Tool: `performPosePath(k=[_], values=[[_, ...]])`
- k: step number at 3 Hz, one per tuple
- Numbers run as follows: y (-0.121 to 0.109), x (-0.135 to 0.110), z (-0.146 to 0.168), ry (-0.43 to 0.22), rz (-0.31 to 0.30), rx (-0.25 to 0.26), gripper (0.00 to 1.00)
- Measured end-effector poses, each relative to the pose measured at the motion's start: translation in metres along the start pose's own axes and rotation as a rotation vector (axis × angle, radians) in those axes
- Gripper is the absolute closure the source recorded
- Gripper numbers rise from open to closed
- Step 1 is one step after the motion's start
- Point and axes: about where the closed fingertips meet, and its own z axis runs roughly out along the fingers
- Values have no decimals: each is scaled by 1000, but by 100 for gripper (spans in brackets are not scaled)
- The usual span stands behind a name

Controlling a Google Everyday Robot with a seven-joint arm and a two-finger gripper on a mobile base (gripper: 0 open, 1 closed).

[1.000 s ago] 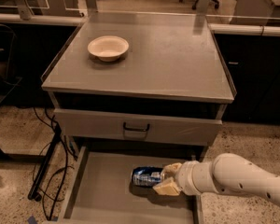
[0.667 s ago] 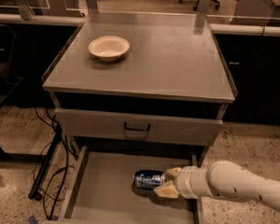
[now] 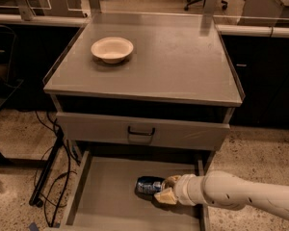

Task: Place pepsi can into middle drawer

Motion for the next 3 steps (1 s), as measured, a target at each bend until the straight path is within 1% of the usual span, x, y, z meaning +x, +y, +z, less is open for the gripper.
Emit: performPosePath(k=[1,2,3], values=[[-5,7,18,26,17,6,100],[-12,27,45,75,43,37,100],[-23,39,65,95,60,76,100]])
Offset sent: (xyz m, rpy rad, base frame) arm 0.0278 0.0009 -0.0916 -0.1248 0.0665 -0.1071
